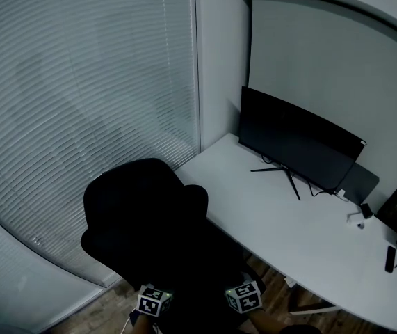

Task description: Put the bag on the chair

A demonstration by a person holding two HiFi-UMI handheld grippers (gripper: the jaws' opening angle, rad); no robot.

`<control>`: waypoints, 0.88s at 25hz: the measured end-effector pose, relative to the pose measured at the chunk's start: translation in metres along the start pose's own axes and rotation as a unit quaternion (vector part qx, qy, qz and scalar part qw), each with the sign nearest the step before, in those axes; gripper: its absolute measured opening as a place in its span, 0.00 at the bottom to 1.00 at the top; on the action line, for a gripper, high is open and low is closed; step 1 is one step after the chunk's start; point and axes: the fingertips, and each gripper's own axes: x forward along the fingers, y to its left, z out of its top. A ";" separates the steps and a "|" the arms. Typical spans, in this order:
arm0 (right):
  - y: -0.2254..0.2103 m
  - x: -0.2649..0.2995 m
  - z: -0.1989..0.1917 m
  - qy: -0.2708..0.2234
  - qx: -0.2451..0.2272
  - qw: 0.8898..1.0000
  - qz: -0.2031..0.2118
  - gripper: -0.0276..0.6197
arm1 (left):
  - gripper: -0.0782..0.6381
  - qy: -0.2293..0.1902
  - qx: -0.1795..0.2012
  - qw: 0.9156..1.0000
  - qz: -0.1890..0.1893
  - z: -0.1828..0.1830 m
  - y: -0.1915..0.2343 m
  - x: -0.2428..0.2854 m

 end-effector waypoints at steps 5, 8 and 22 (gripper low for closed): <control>-0.012 0.021 -0.013 0.025 0.020 0.999 0.002 0.23 | 0.37 0.024 -0.018 1.000 -0.003 -0.009 0.009 0.024; -0.023 0.035 -0.028 0.039 0.032 0.999 0.002 0.23 | 0.37 0.037 -0.025 0.999 -0.008 -0.015 0.010 0.042; -0.043 0.072 -0.055 0.068 0.040 0.997 0.005 0.23 | 0.41 0.068 -0.045 0.997 0.003 -0.038 0.023 0.081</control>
